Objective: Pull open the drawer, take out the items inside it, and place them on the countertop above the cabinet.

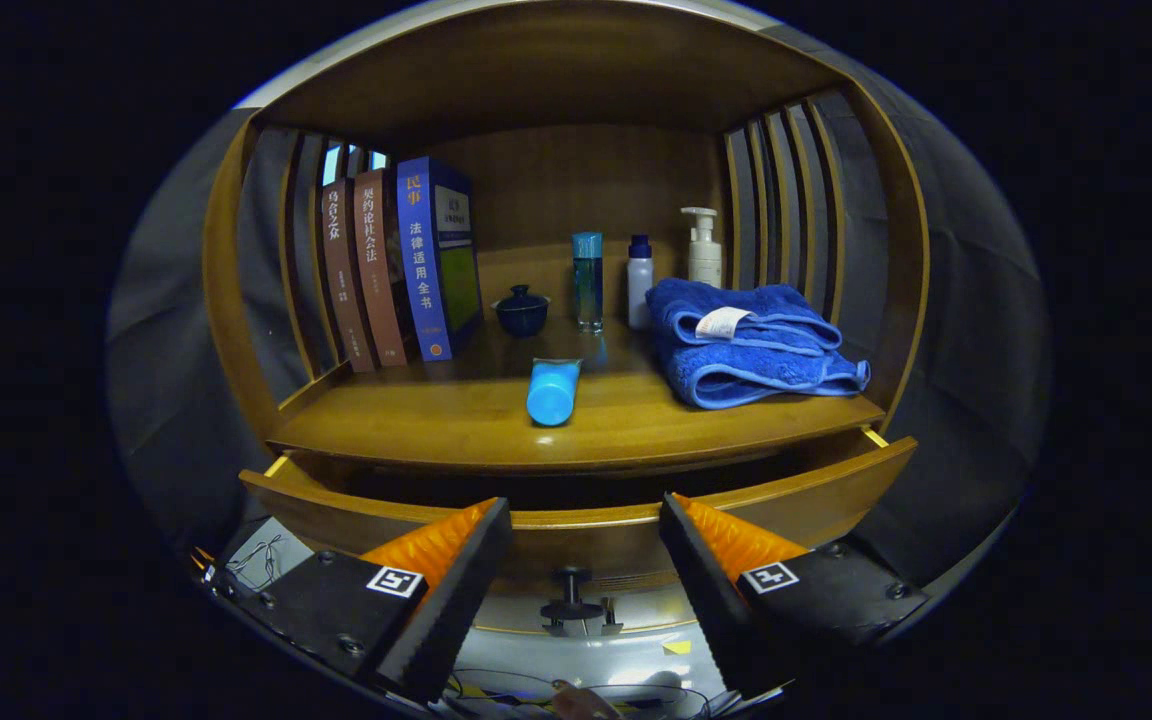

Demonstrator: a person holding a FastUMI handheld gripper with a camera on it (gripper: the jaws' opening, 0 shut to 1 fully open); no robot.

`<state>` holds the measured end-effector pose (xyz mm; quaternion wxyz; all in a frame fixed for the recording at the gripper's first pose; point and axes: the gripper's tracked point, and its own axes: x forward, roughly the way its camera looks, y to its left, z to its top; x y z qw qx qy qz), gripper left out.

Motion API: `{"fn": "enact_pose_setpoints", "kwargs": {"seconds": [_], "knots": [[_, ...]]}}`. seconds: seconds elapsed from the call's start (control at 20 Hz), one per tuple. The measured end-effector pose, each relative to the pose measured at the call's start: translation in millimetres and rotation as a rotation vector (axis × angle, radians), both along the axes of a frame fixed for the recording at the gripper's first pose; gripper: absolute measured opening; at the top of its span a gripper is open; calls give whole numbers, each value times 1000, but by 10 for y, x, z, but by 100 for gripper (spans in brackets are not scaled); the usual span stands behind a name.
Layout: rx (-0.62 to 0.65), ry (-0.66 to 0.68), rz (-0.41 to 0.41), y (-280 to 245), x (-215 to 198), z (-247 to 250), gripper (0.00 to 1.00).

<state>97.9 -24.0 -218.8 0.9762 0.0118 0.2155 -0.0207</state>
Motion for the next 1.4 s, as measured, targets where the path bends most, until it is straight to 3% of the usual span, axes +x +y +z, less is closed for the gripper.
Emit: {"fn": "enact_pose_setpoints", "kwargs": {"seconds": [0.35,1.4], "knots": [[-2,-3,-4,-2,236,-21,100],[-18,24,7,43,221,-27,100]]}}
